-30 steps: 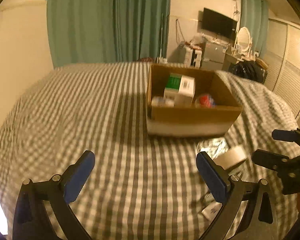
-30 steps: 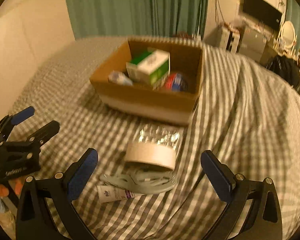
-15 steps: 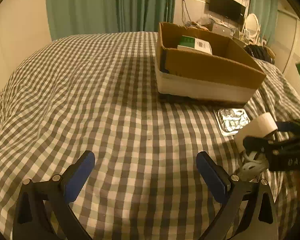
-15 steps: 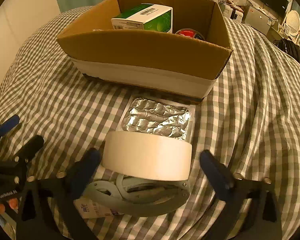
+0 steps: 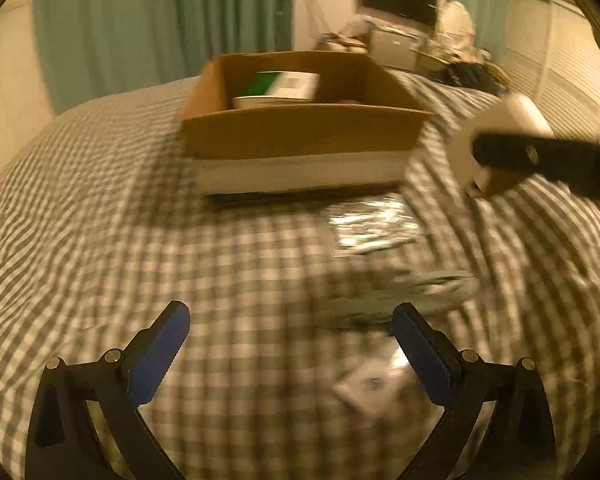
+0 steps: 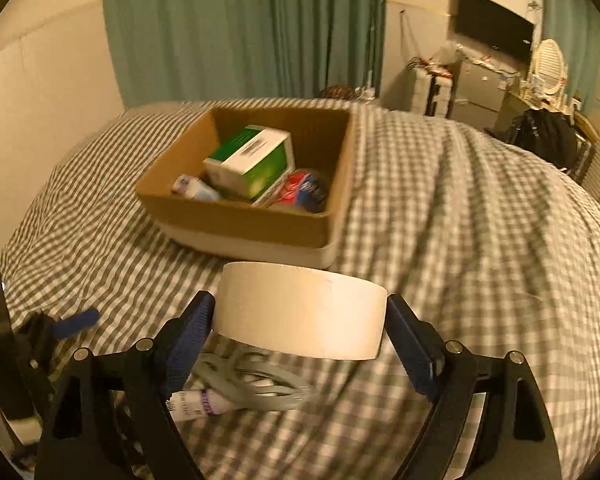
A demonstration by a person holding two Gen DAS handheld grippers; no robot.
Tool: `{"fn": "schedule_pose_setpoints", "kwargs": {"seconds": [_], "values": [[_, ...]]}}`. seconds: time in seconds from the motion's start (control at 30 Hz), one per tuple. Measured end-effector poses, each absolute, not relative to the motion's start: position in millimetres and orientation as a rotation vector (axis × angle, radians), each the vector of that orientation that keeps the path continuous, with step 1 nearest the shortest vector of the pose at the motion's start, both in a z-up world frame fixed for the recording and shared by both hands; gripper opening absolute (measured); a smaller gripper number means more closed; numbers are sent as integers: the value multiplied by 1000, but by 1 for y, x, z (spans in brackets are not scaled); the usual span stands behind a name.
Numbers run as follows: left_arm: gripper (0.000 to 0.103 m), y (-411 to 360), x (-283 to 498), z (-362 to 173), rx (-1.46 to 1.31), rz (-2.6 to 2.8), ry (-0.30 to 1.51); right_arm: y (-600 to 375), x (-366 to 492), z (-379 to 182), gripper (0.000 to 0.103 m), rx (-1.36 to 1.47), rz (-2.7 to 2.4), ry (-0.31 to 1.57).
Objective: Organize objects
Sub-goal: 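Grasp the grey-green plastic hanger with left gripper while right gripper holds the tape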
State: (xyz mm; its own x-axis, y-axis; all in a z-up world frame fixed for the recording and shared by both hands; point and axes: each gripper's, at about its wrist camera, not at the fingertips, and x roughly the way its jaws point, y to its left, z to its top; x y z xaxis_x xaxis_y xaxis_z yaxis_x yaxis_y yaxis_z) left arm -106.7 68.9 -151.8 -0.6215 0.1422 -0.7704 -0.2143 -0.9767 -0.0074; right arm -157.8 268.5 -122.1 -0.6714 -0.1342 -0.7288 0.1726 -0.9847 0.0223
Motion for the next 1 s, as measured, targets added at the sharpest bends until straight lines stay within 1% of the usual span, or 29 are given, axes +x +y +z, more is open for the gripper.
{"fn": "schedule_pose_setpoints", "kwargs": {"seconds": [0.1,0.23,0.43,0.53,0.57,0.6,0.67,0.7,0.73,0.77,0.8,0.83,0.9,0.93,0.97,1.0], "values": [[103,103,-106,-155,-1237,2580,193,289,-155,-121,85,1183,-2770,48],[103,142,-109,-169,-1251,2482,298,307,-155,-129,85,1197,-2771,-39],[103,172,-125,-189,-1253,2461,436,320,-156,-132,85,1189,-2754,-113],[102,176,-133,-194,-1243,2447,470,329,-159,-138,86,1210,-2749,-162],[97,174,-135,-195,-1243,2436,455,329,-160,-139,86,1214,-2749,-172],[89,171,-138,-195,-1251,2416,420,330,-161,-140,86,1216,-2750,-178],[80,162,-142,-195,-1284,2386,346,331,-161,-141,86,1219,-2749,-178],[73,158,-144,-194,-1299,2386,322,329,-161,-142,86,1224,-2748,-171],[65,151,-145,-193,-1310,2394,303,328,-161,-143,85,1228,-2750,-162],[46,148,-145,-191,-1316,2398,299,326,-162,-143,85,1233,-2751,-154],[39,142,-146,-190,-1325,2395,291,325,-161,-144,85,1236,-2752,-143],[38,139,-146,-188,-1328,2398,283,324,-161,-145,85,1241,-2752,-133],[26,129,-146,-184,-1332,2420,274,321,-162,-148,85,1263,-2751,-112],[23,124,-146,-182,-1328,2430,270,321,-161,-149,85,1268,-2754,-103],[16,119,-145,-178,-1323,2449,261,320,-160,-149,85,1269,-2759,-90],[12,113,-144,-174,-1319,2462,250,319,-159,-149,85,1267,-2761,-84]]}}
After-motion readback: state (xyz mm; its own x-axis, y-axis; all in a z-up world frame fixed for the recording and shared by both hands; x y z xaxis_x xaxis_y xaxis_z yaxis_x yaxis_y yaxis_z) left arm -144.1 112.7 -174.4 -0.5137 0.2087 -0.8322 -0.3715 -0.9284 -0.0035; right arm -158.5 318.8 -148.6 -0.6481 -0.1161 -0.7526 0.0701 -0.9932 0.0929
